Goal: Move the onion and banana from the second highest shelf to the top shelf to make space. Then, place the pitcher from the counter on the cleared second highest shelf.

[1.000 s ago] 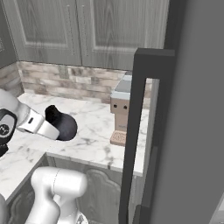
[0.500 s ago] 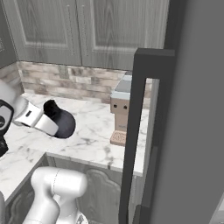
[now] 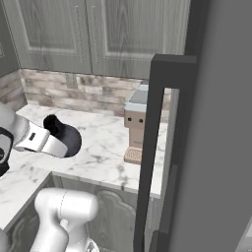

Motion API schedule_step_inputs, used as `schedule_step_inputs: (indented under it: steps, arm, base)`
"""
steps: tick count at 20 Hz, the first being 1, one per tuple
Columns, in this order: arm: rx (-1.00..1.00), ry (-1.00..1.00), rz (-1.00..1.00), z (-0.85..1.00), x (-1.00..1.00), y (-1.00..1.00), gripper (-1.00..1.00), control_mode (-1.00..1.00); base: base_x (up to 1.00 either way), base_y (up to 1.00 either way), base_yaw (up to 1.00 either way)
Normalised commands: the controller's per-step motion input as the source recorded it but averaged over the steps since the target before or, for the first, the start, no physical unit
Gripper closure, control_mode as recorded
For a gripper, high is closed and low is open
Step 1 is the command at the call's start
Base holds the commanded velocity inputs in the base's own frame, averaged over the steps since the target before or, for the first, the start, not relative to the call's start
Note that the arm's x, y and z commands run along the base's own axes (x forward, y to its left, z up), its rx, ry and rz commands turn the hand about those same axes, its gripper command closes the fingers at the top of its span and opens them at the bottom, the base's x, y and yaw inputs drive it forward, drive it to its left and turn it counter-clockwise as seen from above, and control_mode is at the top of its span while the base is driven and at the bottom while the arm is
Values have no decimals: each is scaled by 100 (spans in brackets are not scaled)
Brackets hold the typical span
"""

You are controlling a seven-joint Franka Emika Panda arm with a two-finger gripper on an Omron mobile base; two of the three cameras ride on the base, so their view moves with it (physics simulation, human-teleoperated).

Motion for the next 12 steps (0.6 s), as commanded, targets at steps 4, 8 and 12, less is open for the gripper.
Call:
schedule_step_inputs:
  steps: [4,8,12]
  arm:
    - [3,-10,18,0,0,-18,100,-100]
    - [4,-8,20,0,0,-19,100,-100]
    - [0,-2,7,0,0,-1,100,-100]
  base:
    - [0,0,0]
    - [0,0,0]
    - [0,0,0]
